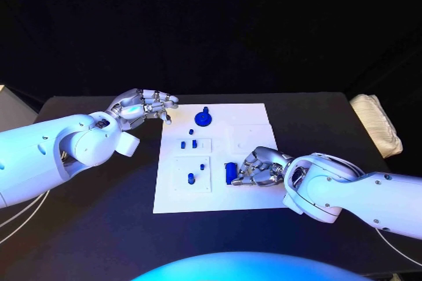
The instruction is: Assemble the parts on the task board
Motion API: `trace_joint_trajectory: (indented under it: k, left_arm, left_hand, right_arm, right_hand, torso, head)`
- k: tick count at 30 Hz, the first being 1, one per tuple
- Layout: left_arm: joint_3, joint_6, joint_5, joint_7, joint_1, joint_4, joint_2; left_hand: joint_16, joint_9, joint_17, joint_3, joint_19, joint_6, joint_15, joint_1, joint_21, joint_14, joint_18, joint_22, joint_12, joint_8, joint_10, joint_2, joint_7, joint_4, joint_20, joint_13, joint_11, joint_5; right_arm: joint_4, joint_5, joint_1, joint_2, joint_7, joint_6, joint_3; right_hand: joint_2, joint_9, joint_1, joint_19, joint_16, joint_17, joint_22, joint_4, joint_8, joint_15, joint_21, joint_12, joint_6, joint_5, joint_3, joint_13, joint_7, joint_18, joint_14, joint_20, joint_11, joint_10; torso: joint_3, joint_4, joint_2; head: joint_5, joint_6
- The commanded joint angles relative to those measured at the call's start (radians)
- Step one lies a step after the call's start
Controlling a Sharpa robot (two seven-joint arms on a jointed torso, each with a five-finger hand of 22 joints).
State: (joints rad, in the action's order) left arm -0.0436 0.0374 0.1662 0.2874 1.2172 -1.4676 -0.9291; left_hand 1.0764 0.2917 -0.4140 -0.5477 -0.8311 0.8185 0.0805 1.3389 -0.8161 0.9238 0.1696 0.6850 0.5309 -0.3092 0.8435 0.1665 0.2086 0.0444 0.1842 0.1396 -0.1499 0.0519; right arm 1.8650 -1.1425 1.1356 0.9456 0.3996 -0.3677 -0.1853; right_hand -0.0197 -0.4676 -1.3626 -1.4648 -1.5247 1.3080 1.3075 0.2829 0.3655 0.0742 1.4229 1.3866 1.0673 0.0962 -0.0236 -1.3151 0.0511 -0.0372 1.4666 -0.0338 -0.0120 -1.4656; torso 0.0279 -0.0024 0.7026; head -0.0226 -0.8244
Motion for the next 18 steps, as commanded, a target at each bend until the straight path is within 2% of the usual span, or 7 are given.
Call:
trace_joint_trajectory:
  k: [1, 4, 8, 11, 13, 18]
  left_arm:
    - [0.0, -0.013, 0.002, -0.001, 0.0, -0.003, 0.001]
    - [0.0, -0.016, 0.002, -0.001, 0.0, -0.005, 0.001]
    - [0.0, -0.015, 0.001, 0.004, 0.0, -0.007, 0.001]
    - [0.0, -0.015, 0.001, 0.007, 0.0, -0.009, 0.0]
    - [0.0, -0.015, 0.001, 0.007, 0.0, -0.01, -0.001]
    - [0.0, -0.015, 0.001, 0.008, 0.0, -0.008, -0.002]
  left_hand:
    - [0.004, 0.001, -0.002, 0.0, -0.005, -0.006, 0.003, 0.001, 0.005, -0.006, 0.014, -0.001, 0.006, 0.001, -0.01, 0.002, -0.001, 0.007, -0.002, -0.001, 0.0, -0.001]
    - [0.004, 0.001, -0.002, 0.001, -0.006, -0.007, 0.003, 0.0, 0.006, -0.006, 0.013, -0.002, 0.006, 0.0, -0.01, 0.002, -0.001, 0.008, -0.002, -0.001, -0.001, -0.001]
    - [0.004, 0.001, -0.002, 0.001, -0.006, -0.006, 0.003, 0.0, 0.007, -0.006, 0.013, -0.002, 0.007, 0.0, -0.01, 0.001, -0.001, 0.009, -0.002, -0.001, -0.001, -0.001]
    - [0.004, 0.002, -0.002, 0.001, -0.007, -0.006, 0.003, 0.0, 0.007, -0.005, 0.014, -0.003, 0.007, 0.0, -0.01, -0.001, -0.001, 0.01, -0.002, -0.001, 0.0, -0.001]
    - [0.004, 0.002, -0.002, 0.001, -0.007, -0.006, 0.003, 0.0, 0.007, -0.005, 0.014, -0.003, 0.007, 0.0, -0.01, -0.001, -0.001, 0.01, -0.002, -0.001, 0.0, -0.001]
    - [0.004, 0.002, -0.002, 0.0, -0.007, -0.006, 0.003, 0.001, 0.008, -0.005, 0.014, -0.003, 0.008, 0.0, -0.01, -0.002, -0.002, 0.011, -0.002, -0.001, 0.0, -0.001]
  right_arm:
    - [-0.005, -0.042, -0.001, -0.004, 0.052, 0.021, 0.0]
    - [-0.009, -0.038, -0.001, -0.008, 0.064, 0.021, 0.0]
    - [-0.012, -0.032, -0.001, -0.009, 0.072, 0.023, 0.0]
    - [-0.014, -0.023, -0.001, -0.005, 0.074, 0.029, 0.0]
    - [-0.014, -0.016, -0.001, -0.002, 0.075, 0.032, 0.0]
    - [-0.014, 0.001, -0.002, 0.003, 0.072, 0.048, 0.0]
  right_hand:
    - [0.025, 0.001, -0.035, -0.08, -0.006, 0.182, 0.232, 0.001, 0.004, 0.011, 0.012, 0.006, 0.008, -0.011, 0.016, -0.146, -0.003, 0.014, 0.087, 0.01, -0.013, -0.037]
    - [0.047, 0.001, -0.026, -0.083, -0.011, 0.19, 0.236, 0.007, 0.008, 0.013, 0.027, 0.017, 0.013, -0.019, 0.034, -0.154, -0.004, 0.016, 0.089, 0.012, -0.015, -0.042]
    - [0.05, 0.0, -0.008, -0.085, -0.013, 0.195, 0.238, 0.009, 0.013, 0.014, 0.036, 0.024, 0.018, -0.018, 0.038, -0.158, -0.005, 0.018, 0.09, 0.013, -0.015, -0.045]
    - [0.045, -0.001, 0.025, -0.086, -0.015, 0.199, 0.239, 0.009, 0.018, 0.014, 0.042, 0.03, 0.02, -0.01, 0.036, -0.162, -0.006, 0.019, 0.091, 0.014, -0.016, -0.048]
    - [0.041, -0.001, 0.035, -0.086, -0.016, 0.2, 0.239, 0.009, 0.019, 0.014, 0.043, 0.031, 0.02, -0.009, 0.035, -0.163, -0.006, 0.019, 0.091, 0.014, -0.016, -0.049]
    - [0.034, -0.002, 0.044, -0.086, -0.016, 0.2, 0.239, 0.008, 0.021, 0.015, 0.044, 0.032, 0.02, -0.008, 0.033, -0.164, -0.007, 0.019, 0.091, 0.014, -0.016, -0.05]
  torso:
    - [0.0009, 0.0002, -0.001]
    - [0.0014, 0.0, -0.001]
    - [-0.0006, 0.0002, -0.001]
    - [0.0006, 0.001, -0.002]
    - [0.0014, -0.0006, -0.002]
    - [0.0003, -0.0018, -0.002]
  head:
    - [0.0, -0.002]
    - [0.0, -0.003]
    - [0.0, -0.006]
    - [-0.001, -0.008]
    - [0.001, -0.008]
    - [0.002, -0.006]
